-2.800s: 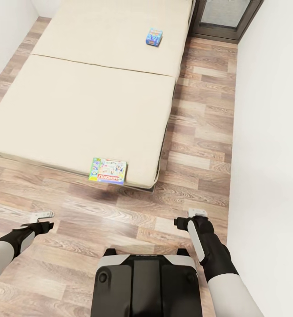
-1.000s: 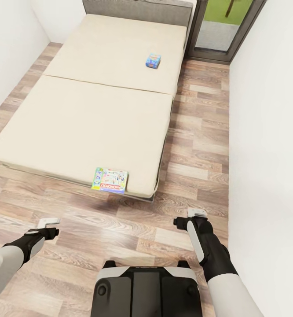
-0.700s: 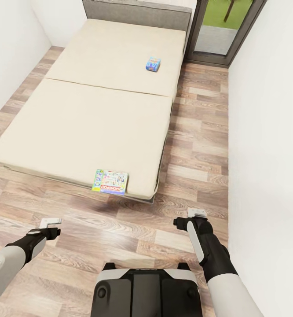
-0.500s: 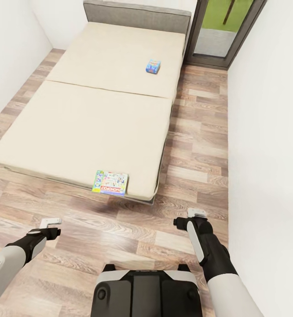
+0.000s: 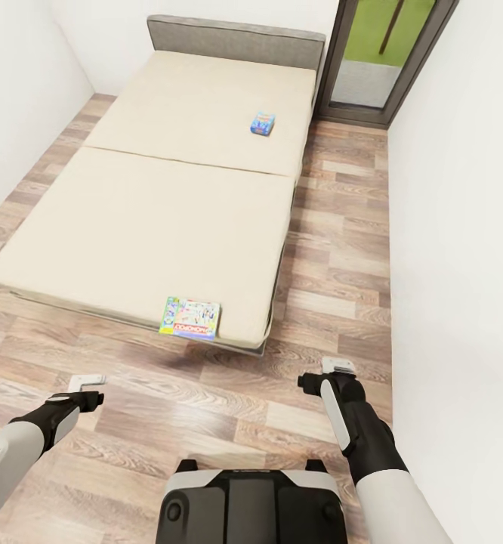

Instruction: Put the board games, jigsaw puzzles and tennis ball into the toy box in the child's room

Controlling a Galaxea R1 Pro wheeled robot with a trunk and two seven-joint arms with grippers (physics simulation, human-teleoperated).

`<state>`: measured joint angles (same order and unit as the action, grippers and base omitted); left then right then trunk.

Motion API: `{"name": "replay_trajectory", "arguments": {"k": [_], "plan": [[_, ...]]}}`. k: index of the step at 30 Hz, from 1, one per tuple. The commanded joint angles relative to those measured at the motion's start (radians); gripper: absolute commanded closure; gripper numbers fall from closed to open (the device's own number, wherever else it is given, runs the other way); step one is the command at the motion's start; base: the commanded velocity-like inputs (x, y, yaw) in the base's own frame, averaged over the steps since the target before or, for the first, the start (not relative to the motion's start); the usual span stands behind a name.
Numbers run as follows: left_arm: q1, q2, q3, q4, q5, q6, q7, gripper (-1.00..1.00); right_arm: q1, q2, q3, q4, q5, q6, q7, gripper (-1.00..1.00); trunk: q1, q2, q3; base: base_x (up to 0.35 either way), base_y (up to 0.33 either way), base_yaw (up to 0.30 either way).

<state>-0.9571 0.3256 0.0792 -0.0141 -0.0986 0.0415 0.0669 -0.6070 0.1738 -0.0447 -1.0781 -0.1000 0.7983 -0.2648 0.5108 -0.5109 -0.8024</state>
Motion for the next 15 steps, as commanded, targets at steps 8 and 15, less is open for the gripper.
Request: {"name": "replay_trajectory", "arguments": {"k": [8, 15], "plan": [[0.000, -0.002, 0.009, -0.001, -0.010, 0.003, 0.005, -1.00, 0.000, 0.001, -0.001, 0.000, -0.012, 0.002, -0.008, -1.00, 0.000, -0.001, 0.012, 0.000, 0.000, 0.000], [0.000, -0.002, 0.008, -0.001, -0.011, -0.001, 0.005, -1.00, 0.000, 0.001, -0.001, 0.004, -0.012, 0.002, -0.008, -1.00, 0.000, -0.001, 0.024, 0.000, 0.000, 0.000]]}}
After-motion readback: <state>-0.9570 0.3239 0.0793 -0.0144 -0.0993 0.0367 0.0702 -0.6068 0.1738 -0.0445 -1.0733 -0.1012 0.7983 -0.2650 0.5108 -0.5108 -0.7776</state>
